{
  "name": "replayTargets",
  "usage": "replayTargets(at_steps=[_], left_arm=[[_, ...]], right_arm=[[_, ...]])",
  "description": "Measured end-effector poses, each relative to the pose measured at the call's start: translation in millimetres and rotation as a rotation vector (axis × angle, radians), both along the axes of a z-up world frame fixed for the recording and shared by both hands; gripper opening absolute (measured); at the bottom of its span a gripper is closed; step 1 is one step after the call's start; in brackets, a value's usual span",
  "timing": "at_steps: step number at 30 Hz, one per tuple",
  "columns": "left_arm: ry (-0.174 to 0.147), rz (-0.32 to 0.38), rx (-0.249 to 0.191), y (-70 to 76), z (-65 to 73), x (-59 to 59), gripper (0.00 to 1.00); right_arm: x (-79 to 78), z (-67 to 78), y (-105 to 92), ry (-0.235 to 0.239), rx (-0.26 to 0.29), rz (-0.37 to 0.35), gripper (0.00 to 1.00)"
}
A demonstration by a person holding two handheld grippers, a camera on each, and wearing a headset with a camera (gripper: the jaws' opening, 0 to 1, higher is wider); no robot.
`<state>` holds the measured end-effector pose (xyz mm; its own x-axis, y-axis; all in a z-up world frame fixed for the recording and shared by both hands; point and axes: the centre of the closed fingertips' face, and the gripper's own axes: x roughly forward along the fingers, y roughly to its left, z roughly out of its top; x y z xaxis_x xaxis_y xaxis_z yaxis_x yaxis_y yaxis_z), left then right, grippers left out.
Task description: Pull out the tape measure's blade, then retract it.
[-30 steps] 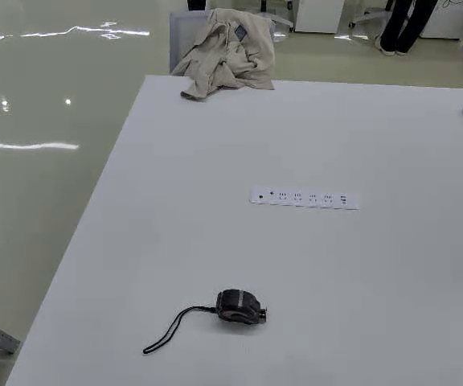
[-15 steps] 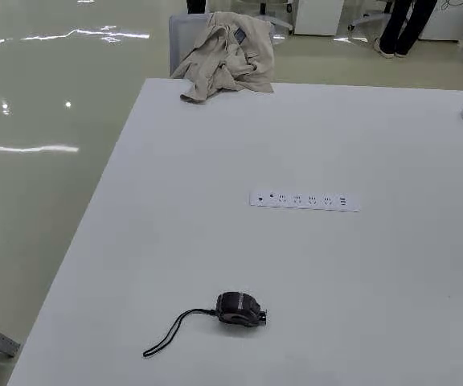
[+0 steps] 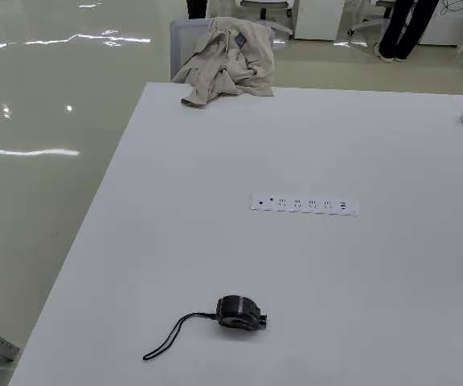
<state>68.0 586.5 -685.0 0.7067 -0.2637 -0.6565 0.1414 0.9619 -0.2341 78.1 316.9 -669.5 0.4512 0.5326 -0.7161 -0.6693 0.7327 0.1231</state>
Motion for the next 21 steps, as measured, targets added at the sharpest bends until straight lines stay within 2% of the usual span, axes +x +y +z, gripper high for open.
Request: replayTargets(at_steps=[21], left_arm=[[-0.003,-0.034,0.006,-10.6,-7.0,20.2,1.00]], right_arm=[[20.3,-7.8,11.5,-0.010,-0.012,0.044,0.97]])
